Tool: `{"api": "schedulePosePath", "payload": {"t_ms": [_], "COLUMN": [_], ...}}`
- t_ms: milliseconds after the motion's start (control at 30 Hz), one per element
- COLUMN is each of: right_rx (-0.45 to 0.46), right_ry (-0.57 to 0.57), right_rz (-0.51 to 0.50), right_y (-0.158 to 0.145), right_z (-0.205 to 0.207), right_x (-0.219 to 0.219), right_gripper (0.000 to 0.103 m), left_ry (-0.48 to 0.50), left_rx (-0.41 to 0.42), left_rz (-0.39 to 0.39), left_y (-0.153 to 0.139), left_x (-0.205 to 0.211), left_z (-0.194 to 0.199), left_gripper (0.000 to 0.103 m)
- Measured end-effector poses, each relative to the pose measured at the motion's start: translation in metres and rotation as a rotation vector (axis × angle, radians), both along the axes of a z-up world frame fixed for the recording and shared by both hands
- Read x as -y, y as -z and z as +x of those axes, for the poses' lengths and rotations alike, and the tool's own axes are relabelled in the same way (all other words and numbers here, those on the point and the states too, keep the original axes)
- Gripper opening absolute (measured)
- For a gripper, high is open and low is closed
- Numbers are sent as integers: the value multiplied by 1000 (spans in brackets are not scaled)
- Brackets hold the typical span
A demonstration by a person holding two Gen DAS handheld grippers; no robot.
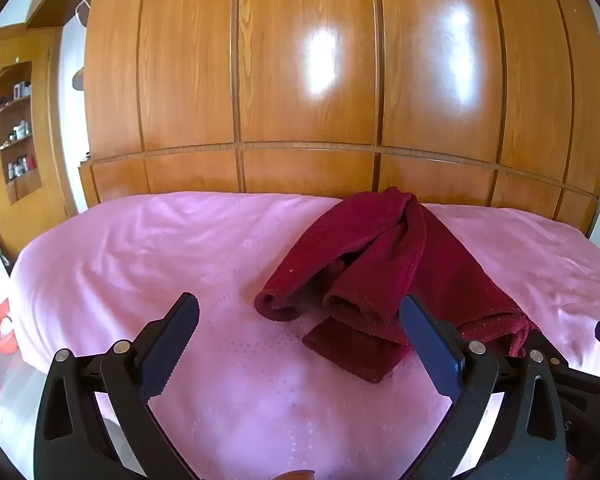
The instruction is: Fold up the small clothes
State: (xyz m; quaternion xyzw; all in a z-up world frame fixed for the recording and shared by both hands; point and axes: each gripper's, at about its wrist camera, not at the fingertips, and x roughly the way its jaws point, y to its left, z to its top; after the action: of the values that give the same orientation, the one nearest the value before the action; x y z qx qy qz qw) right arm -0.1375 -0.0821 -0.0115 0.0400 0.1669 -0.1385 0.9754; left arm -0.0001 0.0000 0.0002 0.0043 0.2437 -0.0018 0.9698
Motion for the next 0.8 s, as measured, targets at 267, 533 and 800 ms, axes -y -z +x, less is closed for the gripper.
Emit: {"api": "schedulePosePath", "payload": {"t_ms": [267,533,800], "right_rx": [8,13,0], "right_ry": [-2,-3,-6], "right_rz": [-3,-1,-3], "right_y": [-2,-2,0], "right_z": [0,-3,-1], "right_x": [-1,-1,-1], "right_gripper": [101,101,101], "left_ry": [-2,1,-3], "left_rx": [10,10,0], "left_rz": [-4,-7,-8], "left_y": [0,-3,3], "left_x": [-2,-3,0], "left_z": [1,-1,-1], "left_gripper": [100,100,100]}}
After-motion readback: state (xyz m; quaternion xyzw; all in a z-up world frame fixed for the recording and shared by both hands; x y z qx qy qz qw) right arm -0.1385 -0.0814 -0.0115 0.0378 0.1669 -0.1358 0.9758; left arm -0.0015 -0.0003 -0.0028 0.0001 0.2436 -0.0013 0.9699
